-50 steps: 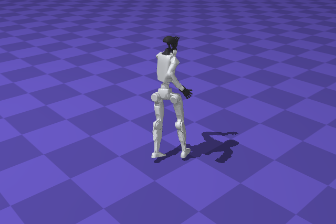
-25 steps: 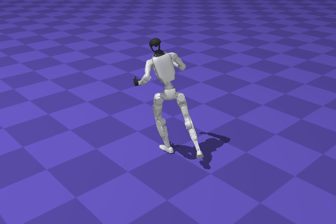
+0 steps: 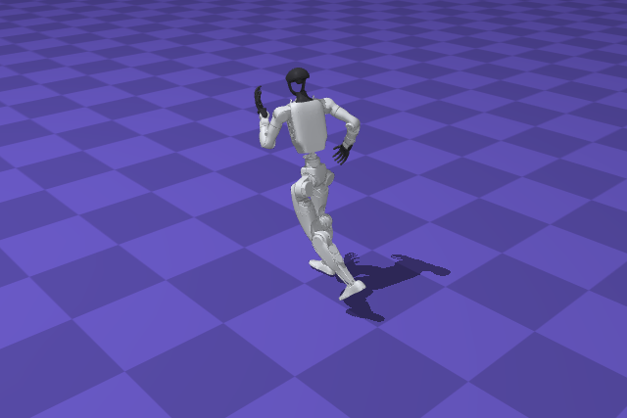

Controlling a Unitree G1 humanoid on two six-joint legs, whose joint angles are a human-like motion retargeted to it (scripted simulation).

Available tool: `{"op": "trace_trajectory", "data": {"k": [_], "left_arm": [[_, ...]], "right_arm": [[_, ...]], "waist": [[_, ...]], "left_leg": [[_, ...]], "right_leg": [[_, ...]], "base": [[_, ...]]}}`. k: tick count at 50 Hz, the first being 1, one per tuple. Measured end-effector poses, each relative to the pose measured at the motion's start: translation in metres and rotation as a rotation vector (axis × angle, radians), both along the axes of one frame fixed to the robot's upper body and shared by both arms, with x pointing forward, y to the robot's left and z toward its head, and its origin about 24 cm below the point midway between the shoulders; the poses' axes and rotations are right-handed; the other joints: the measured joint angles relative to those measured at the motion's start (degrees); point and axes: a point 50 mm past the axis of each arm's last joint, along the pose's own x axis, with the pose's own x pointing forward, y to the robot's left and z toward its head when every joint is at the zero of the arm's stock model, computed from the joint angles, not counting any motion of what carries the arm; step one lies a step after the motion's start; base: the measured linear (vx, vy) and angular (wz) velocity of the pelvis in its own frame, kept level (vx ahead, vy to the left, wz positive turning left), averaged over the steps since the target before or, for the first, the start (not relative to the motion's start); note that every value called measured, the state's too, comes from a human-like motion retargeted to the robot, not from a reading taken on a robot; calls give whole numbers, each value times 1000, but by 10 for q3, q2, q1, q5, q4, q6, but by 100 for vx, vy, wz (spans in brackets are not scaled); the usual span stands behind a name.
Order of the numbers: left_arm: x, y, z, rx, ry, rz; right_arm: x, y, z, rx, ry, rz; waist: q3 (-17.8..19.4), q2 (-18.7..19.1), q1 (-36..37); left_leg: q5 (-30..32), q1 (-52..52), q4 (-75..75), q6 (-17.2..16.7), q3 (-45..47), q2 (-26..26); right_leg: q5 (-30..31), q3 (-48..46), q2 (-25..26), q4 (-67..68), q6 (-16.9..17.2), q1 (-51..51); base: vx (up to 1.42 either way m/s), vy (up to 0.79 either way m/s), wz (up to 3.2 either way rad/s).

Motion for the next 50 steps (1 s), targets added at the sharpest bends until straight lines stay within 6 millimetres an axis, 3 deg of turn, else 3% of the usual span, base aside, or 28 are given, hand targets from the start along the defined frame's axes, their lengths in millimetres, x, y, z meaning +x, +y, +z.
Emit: {"op": "trace_trajectory", "data": {"k": [2, 3, 5, 6, 8, 10, 13, 15, 17, 18, 20, 23, 25, 27, 28, 30, 32, 33, 35, 38, 40, 42, 45, 48, 50], "left_arm": [[12, 9, -37, 66, 216, 12], [19, 16, -60, 97, 352, 42], [28, 35, -118, 166, 659, 166], [23, 48, -151, 174, 828, 213], [-3, 69, -207, 172, 1114, 250], [-45, 86, -234, 160, 1293, 252], [-91, 98, -229, 317, 1381, 273], [-108, 99, -226, 382, 1413, 253], [-116, 97, -224, 370, 1417, 235], [-117, 96, -222, 352, 1403, 232], [-111, 92, -217, 317, 1353, 220], [-88, 77, -219, 311, 1270, 156], [-60, 61, -225, 317, 1221, 108], [-12, 33, -222, 289, 1123, 34], [14, 20, -210, 273, 1056, 25], [53, -11, -157, 263, 834, -10], [65, -38, -82, 258, 523, -83], [62, -48, -46, 280, 356, -88], [53, -61, 8, 320, 103, 21], [24, -54, 48, 174, -127, 16], [6, -47, 62, 86, -229, -41], [-3, -39, 65, 57, -279, -28], [1, -23, 47, 60, -206, 42], [20, 0, -5, 135, 61, 143], [33, 26, -61, 189, 330, 297]], "right_arm": [[19, 4, -9, -4, 5, -19], [33, 8, -10, -22, -23, -35], [77, 24, 1, -44, -159, -55], [105, 37, 18, -26, -263, -27], [153, 67, 67, 52, -499, 64], [178, 97, 125, 174, -742, 170], [164, 121, 191, 395, -1028, 269], [147, 132, 220, 506, -1148, 376], [129, 143, 234, 598, -1199, 503], [122, 148, 237, 642, -1202, 559], [114, 154, 231, 723, -1147, 645], [114, 148, 197, 709, -956, 647], [120, 137, 164, 548, -857, 492], [125, 132, 115, 351, -692, 446], [123, 122, 85, 259, -593, 361], [99, 98, 26, 107, -349, 218], [52, 67, -10, 41, -137, 157], [30, 51, -15, 21, -65, 151], [-1, 11, -1, -14, 2, 57], [-40, -19, 15, -81, 150, 163], [-57, -31, 20, -66, 236, 184], [-65, -35, 21, -34, 285, 182], [-62, -32, 4, 66, 317, 113], [-31, -19, -18, 138, 229, -15], [15, -6, -21, 105, 83, -44]], "waist": [[7, -8, 24], [11, 0, 40], [23, 16, 76], [24, 13, 104], [19, -1, 155], [-7, -37, 222], [-57, -109, 325], [-79, -143, 364], [-79, -149, 389], [-71, -135, 400], [-42, -86, 412], [2, -10, 389], [22, 5, 361], [32, -30, 335], [34, -49, 320], [29, -71, 284], [3, -62, 232], [-12, -49, 203], [-42, -17, 144], [-70, 32, 64], [-75, 28, 23], [-69, 1, 8], [-43, -36, 37], [-14, -44, 86], [8, -21, 118]], "left_leg": [[-78, -81, 241, 15, 34, 4], [-119, -130, 362, 27, 59, 29], [-196, -225, 572, 67, 92, 82], [-221, -268, 639, 87, 104, 87], [-244, -357, 719, 107, 120, 75], [-238, -434, 705, 102, 148, 54], [-206, -488, 534, 98, 209, 42], [-164, -483, 352, 94, 250, 33], [-114, -422, 122, 61, 283, 22], [-98, -382, 14, 31, 289, 25], [-71, -307, -132, -35, 283, 52], [-41, -238, -161, -91, 236, 106], [-92, -215, -109, -72, 203, 119], [-203, -247, 10, -1, 185, 94], [-249, -266, 66, 30, 180, 81], [-301, -284, 132, 57, 167, 64], [-301, -274, 122, 46, 143, 62], [-281, -252, 78, 35, 128, 63], [-203, -205, -19, 8, 99, 74], [-13, -134, -136, -42, 67, 105], [84, -83, -182, -68, 57, 92], [102, -19, -194, -65, 76, 77], [29, 36, -90, -23, 116, 64], [-99, -36, 207, 7, 120, 63], [-172, -115, 412, 34, 118, 89]], "right_leg": [[-64, -37, -1, 44, -24, 10], [-124, -46, 8, 90, -48, 5], [-242, -44, 26, 198, -89, -15], [-277, -28, 29, 247, -99, -29], [-313, -1, 32, 278, -102, -24], [-291, 40, 27, 248, -89, -1], [-147, 83, -8, 129, -54, 70], [-17, 88, -35, 49, -31, 122], [75, 86, -37, -11, -17, 192], [96, 84, -22, -28, -17, 233], [97, 78, 22, -35, -34, 324], [28, 34, 75, 110, -71, 384], [-66, -20, 62, 334, -94, 337], [-178, -30, 3, 589, -129, 220], [-221, -20, -17, 690, -136, 160], [-277, -10, -32, 821, -139, 54], [-281, -43, -40, 838, -121, -30], [-283, -70, -40, 808, -121, -59], [-260, -137, -42, 691, -111, -95], [-156, -228, -10, 358, -93, -62], [-80, -232, -1, 118, -57, -19], [-78, -188, -17, -8, -10, 10], [-141, -101, -48, -38, 10, 32], [-140, -72, -66, 18, -19, 48], [-179, -53, -48, 112, -61, 28]], "base": [[110, -37, -40], [106, -34, -52], [104, -30, -71], [106, -25, -110], [112, -19, -128], [123, -13, -158], [134, 0, -120], [139, 14, -31], [143, 20, -33], [144, 21, -49], [143, 23, -33], [135, 25, 42], [120, 20, 88], [107, 11, 80], [103, 5, 85], [105, 1, 105], [114, -6, 136], [117, -15, 139], [120, -25, 129], [127, -42, 94], [131, -54, 87], [133, -60, 43], [126, -59, -58], [111, -45, -109], [100, -30, -119]]}}
